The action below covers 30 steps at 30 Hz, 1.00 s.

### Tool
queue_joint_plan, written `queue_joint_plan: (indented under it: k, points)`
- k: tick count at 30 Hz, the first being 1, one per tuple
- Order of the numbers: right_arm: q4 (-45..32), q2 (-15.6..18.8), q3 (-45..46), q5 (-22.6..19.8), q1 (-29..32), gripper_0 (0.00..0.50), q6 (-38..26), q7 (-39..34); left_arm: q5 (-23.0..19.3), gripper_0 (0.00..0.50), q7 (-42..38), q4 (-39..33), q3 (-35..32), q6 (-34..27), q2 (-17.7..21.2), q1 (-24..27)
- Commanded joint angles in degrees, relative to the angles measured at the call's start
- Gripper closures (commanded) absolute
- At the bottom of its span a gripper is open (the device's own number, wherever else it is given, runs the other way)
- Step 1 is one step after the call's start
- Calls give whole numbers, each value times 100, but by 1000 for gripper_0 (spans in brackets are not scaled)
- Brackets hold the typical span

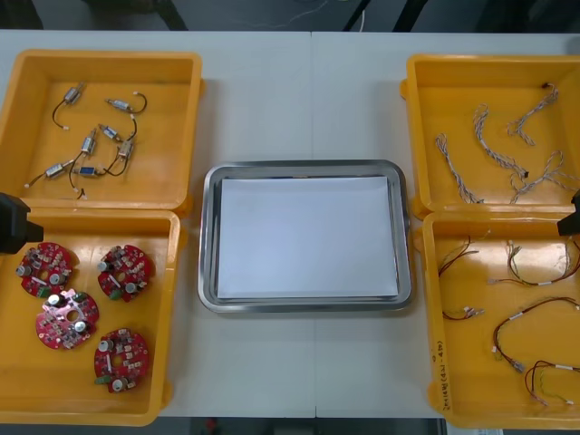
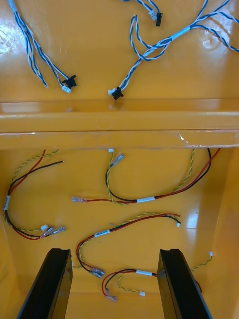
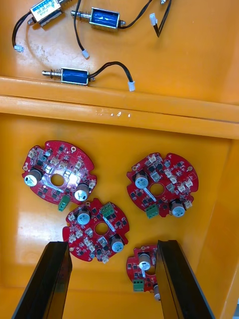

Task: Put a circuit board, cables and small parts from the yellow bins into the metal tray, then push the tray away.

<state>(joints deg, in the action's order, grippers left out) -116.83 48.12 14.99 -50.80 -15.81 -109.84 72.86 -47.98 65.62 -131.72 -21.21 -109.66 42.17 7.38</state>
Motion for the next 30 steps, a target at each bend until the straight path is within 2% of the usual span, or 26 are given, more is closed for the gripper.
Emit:
queue_joint_plan:
  k: [1,24,26,30]
  points:
    - [-51,241,171,-44,-36,0,-16,-114,-36,0,487,-170,-173,-34,248,-105]
    - [-51,241,171,-44,-36,0,-16,-114,-36,0,487,-170,-173,-34,248,-105]
    - [-51,241,171,-44,-36,0,-16,-114,-27,0,478,-55,-129,-34,108,-123]
    - [-103,303,286,-35,-195,0,-16,-123,-18,0,478,-29,-129,-34,125,-88]
